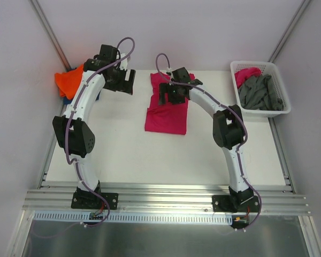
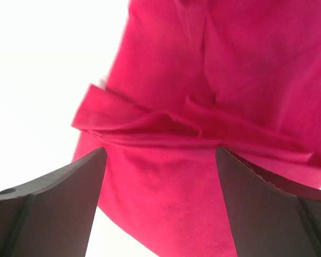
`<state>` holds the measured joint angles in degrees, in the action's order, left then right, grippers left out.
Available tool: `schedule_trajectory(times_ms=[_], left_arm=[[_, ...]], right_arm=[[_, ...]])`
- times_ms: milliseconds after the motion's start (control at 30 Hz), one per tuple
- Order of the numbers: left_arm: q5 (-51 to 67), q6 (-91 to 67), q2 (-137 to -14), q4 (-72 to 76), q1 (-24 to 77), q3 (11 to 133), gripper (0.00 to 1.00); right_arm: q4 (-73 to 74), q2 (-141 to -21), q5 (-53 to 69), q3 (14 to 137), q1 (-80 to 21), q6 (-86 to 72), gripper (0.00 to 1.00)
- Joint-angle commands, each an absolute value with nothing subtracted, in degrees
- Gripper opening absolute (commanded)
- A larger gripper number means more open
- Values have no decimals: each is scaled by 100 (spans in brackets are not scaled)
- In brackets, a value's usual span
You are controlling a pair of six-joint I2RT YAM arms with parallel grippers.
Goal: Fold and stack the t-shirts
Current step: Fold the tshirt
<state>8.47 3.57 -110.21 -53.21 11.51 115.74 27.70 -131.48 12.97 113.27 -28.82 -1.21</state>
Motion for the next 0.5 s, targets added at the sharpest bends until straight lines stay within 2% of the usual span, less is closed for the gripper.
schedule_trajectory(times_ms=[0,200,467], left_arm=[[870,255,-10731,-5370,1107,11461,85],[853,272,-10617,-5379,1107,11268,85],[677,316,-10459,-5361,1107,11144,85]], right_arm=[[2602,-13183,1108,11917,-2804,-44,87],[2558,-13342,1028,12190,-2751,106,88],[2593,-12771,1801,11506,-2961,-448,88]])
